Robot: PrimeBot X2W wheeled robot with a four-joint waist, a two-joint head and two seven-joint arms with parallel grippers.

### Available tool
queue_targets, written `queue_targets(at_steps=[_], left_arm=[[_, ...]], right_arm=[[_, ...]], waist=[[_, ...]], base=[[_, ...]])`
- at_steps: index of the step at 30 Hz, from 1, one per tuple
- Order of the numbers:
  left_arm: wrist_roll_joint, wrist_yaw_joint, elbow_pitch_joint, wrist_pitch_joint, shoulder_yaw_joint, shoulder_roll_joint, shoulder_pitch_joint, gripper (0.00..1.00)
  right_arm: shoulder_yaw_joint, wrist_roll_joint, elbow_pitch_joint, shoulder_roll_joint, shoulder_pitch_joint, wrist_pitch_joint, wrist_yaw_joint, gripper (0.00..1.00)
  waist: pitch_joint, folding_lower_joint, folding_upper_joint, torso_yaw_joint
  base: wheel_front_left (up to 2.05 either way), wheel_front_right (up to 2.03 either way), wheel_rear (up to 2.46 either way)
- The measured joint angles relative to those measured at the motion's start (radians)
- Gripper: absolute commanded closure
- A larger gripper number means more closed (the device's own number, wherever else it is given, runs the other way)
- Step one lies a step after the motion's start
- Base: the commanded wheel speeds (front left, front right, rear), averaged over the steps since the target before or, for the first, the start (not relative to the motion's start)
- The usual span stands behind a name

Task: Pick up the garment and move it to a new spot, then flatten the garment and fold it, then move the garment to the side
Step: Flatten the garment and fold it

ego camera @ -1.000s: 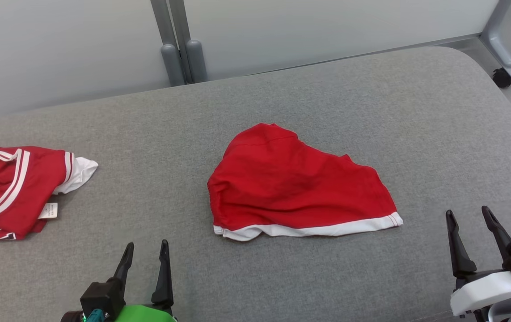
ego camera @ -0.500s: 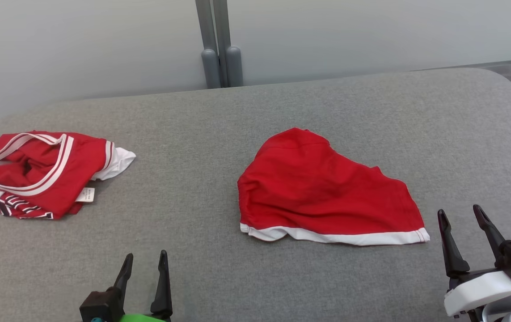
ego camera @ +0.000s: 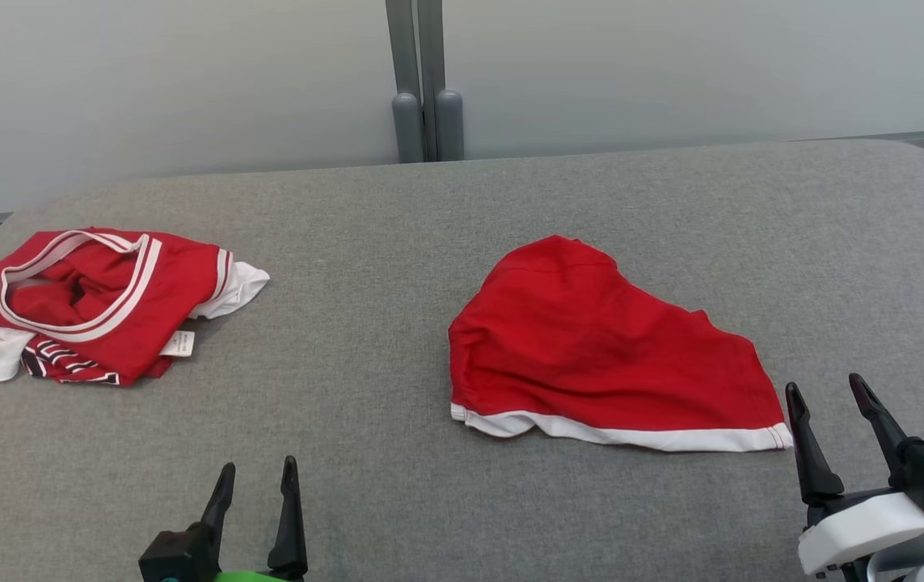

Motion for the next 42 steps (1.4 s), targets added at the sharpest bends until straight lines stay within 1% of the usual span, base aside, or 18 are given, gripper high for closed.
queue_targets(at_steps=[6,9,12,15,17,20,22,25,28,36,42], left_arm=[[0.002,0.0,0.001,0.0,-0.002,0.0,0.0,0.0],[0.013,-0.001,-0.006,0.0,-0.021,0.0,-0.002,0.0],[0.007,-0.002,-0.008,0.0,-0.061,0.0,-0.029,0.0],[0.006,-0.015,0.038,0.0,-0.132,0.0,-0.089,0.0],[-0.012,-0.021,0.078,0.007,-0.175,-0.001,-0.134,0.0],[-0.015,-0.03,0.161,0.058,-0.235,-0.001,-0.2,0.0],[-0.027,-0.032,0.209,0.084,-0.263,-0.001,-0.235,0.0],[-0.037,-0.035,0.272,0.105,-0.294,-0.001,-0.291,0.0],[-0.054,-0.03,0.314,0.103,-0.316,-0.001,-0.334,0.0],[-0.114,-0.023,0.371,0.078,-0.391,-0.001,-0.41,0.0],[-0.16,-0.04,0.383,0.082,-0.452,0.0,-0.438,0.0]], right_arm=[[0.003,0.0,-0.001,0.002,0.0,0.0,0.0,0.0],[-0.008,0.004,-0.003,0.0,-0.006,0.0,0.0,0.0],[-0.016,0.018,0.059,-0.026,-0.021,0.0,0.0,0.0],[0.033,0.044,0.181,-0.073,-0.058,0.001,0.0,0.0],[0.079,0.07,0.233,-0.106,-0.102,0.012,0.0,0.0],[0.162,0.112,0.295,-0.147,-0.18,0.056,0.0,0.0],[0.217,0.143,0.329,-0.161,-0.218,0.081,0.0,0.0],[0.303,0.201,0.369,-0.181,-0.27,0.126,0.0,0.0],[0.364,0.254,0.396,-0.196,-0.296,0.147,0.0,0.0],[0.446,0.33,0.436,-0.229,-0.344,0.118,0.0,0.0],[0.492,0.362,0.473,-0.233,-0.37,0.086,0.0,0.0]], waist=[[0.004,0.0,0.0,-0.008],[0.007,0.0,0.0,-0.015],[0.02,0.0,0.0,-0.021],[0.044,0.0,0.0,-0.026],[0.063,0.0,0.0,-0.03],[0.095,0.0,0.0,-0.038],[0.116,0.0,0.0,-0.044],[0.152,0.0,0.0,-0.053],[0.183,0.0,0.0,-0.058],[0.228,0.0,0.0,-0.051],[0.227,0.0,0.0,-0.055]], base=[[0.0,0.0,0.0],[0.0,0.0,0.0],[0.0,0.0,0.0],[0.0,0.0,0.0],[0.0,0.0,0.0],[0.0,0.0,0.0],[0.0,0.0,0.0],[0.0,0.0,0.0],[0.0,0.0,0.0],[0.0,0.0,0.0],[0.0,0.0,0.0]])
